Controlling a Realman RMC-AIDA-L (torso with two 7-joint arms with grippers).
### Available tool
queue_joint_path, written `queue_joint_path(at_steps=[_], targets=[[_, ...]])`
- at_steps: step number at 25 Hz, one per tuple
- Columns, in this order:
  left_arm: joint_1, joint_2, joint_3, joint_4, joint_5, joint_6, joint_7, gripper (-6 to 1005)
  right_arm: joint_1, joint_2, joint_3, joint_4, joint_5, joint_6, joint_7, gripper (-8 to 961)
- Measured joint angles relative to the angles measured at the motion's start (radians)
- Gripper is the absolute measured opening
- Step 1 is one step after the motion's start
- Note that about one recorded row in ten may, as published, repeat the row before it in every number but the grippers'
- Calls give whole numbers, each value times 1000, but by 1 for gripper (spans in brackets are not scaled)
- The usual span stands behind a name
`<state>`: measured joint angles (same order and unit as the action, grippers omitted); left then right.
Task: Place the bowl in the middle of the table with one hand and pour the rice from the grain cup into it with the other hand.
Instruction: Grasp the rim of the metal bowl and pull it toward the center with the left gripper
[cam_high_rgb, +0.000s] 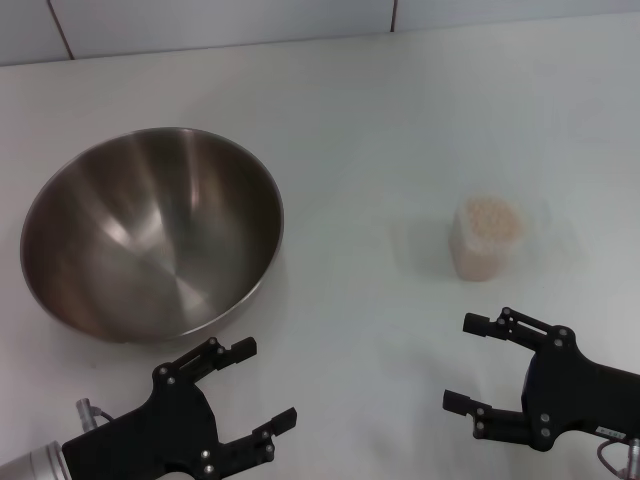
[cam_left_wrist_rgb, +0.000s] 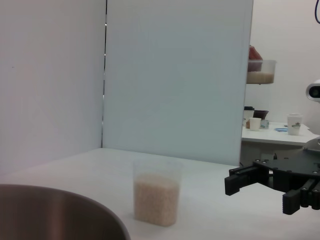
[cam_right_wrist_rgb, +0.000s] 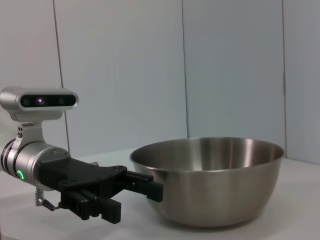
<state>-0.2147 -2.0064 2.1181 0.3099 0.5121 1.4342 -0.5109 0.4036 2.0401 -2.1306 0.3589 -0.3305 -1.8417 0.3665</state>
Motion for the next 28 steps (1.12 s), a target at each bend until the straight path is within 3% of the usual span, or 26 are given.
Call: queue_joint_path(at_steps=[9,12,16,18,21,23,24,25,27,28], targets=[[0,0,1,2,0,4,0,808,0,3,0,-1,2,9,-3,832],[2,0,-5,7,-1,64,4,808,0,6,0,-2,3,15,-6,832],[4,-6,-98,11,-6,297,4,806,-1,7,1,-2,4,15,-7,832],[4,-9,-217,39,-6,465,-67,806,-2,7,3,-1,4,15,-8,832],[7,0,-282,95,-1,498,-139,805,-2,8,4,-1,4,15,-8,832],[53,28,-380,277,23,421,-247,804,-3,8,6,-1,4,15,-8,832],[53,28,-380,277,23,421,-247,804,-3,8,7,-1,4,15,-8,832],[76,34,-412,350,43,359,-288,804,-3,8,7,-1,4,15,-8,832],[134,36,-491,522,105,183,-408,803,-4,8,7,-1,4,15,-9,832],[191,24,-592,723,223,-33,-605,803,-4,8,8,-1,4,15,-9,831]])
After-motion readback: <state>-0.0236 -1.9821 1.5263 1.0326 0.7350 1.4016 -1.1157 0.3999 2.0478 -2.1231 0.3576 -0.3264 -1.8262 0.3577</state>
